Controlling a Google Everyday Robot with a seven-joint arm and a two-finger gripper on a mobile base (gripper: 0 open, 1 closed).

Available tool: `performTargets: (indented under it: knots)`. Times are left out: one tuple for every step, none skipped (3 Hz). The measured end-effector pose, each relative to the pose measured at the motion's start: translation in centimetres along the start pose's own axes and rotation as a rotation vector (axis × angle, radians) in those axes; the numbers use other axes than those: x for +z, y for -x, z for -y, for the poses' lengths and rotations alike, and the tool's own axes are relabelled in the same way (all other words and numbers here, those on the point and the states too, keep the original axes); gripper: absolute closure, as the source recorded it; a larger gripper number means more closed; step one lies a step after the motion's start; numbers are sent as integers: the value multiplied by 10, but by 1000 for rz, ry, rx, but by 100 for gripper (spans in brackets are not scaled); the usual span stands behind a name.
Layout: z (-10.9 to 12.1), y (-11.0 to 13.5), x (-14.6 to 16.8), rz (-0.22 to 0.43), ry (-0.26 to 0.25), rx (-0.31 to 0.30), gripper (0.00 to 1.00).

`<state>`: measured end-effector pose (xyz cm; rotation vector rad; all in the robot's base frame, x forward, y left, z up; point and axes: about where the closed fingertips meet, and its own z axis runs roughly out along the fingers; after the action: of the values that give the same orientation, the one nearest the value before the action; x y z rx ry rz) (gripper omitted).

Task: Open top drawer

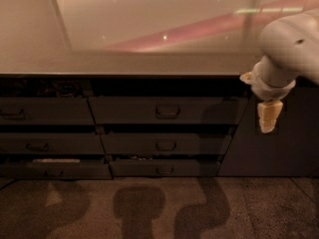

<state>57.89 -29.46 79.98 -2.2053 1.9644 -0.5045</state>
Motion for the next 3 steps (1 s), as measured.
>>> performTargets:
  knots:
    - [4,-7,1,161,-9,-19,0]
    - [9,-16,0,331,-13,-46,0]
    - [12,-19,-3,430,-17,-67,0]
